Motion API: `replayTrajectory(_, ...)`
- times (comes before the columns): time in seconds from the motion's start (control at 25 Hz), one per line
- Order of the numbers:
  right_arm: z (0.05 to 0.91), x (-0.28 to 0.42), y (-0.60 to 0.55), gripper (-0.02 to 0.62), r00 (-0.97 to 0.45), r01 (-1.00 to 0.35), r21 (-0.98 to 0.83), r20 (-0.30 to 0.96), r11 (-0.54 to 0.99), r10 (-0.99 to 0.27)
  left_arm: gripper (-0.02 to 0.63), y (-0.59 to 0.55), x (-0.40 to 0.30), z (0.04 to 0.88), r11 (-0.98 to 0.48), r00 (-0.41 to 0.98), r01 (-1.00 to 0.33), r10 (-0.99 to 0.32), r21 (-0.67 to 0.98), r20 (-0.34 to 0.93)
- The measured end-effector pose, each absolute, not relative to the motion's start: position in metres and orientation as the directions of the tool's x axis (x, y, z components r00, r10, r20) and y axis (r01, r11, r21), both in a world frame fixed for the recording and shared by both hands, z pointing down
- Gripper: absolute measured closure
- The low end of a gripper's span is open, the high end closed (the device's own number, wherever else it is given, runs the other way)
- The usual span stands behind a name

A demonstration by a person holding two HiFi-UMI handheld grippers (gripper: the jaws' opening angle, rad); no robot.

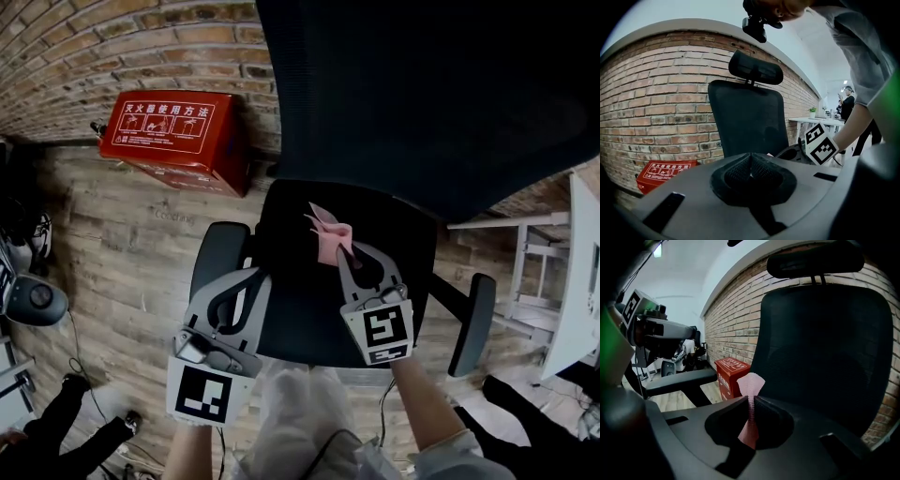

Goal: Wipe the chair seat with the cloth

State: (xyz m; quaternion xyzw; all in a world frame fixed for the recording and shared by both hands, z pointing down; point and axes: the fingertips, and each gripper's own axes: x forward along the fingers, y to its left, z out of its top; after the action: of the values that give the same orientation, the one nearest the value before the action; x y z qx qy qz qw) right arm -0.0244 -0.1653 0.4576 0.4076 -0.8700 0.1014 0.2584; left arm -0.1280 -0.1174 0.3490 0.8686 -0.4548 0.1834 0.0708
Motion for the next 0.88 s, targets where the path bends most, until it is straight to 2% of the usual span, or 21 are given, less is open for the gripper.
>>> replayTrajectory(0.52, 0.523, -0.098, -0.198, 0.543, -0.593, -0.707, -0.027, 0.567, 0.707, -0.572, 0.588, -0.130, -0.137, 0.361, -0.562, 0.515, -0.827, -0.757, 0.001, 0.403)
replayTrajectory(0.88, 0.582, -0.097, -0.216, 0.543, -0.520, -0.760, -0.049, 0.644, 0.648, -0.561, 0.588, -0.131, -0.136, 0.372, -0.562, 0.524, -0.826, -0.741, 0.038, 0.420)
